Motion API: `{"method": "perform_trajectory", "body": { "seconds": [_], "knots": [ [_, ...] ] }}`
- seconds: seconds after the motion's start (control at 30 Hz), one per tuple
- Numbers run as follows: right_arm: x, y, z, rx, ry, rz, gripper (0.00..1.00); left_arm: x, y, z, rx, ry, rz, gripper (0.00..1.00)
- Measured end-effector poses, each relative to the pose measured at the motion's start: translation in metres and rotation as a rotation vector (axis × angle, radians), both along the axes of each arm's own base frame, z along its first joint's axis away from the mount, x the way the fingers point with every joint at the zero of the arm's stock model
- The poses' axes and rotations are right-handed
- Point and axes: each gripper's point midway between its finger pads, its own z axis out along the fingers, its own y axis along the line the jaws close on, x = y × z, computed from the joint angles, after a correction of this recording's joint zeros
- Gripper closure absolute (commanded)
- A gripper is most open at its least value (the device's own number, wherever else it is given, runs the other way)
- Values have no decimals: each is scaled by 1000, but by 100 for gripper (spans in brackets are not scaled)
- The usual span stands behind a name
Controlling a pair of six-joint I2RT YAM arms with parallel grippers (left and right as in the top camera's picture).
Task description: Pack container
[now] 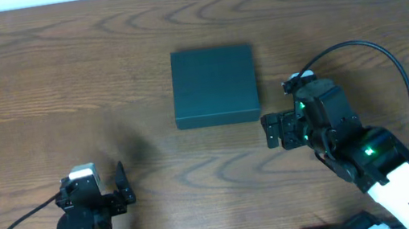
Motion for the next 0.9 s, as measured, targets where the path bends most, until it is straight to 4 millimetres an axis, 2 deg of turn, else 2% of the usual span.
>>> {"method": "perform_trajectory", "body": {
  "seconds": [0.3, 0.57, 0.9],
  "knots": [
    [0, 0, 0, 0, 0, 0, 1, -1, 0, 0, -1, -29, 0, 5],
    [0, 0, 0, 0, 0, 0, 1, -2, -1, -35, 1, 50, -3, 5],
    [0, 0, 0, 0, 0, 0, 1, -1, -1, -33, 4, 44, -5, 5]
  ]
}}
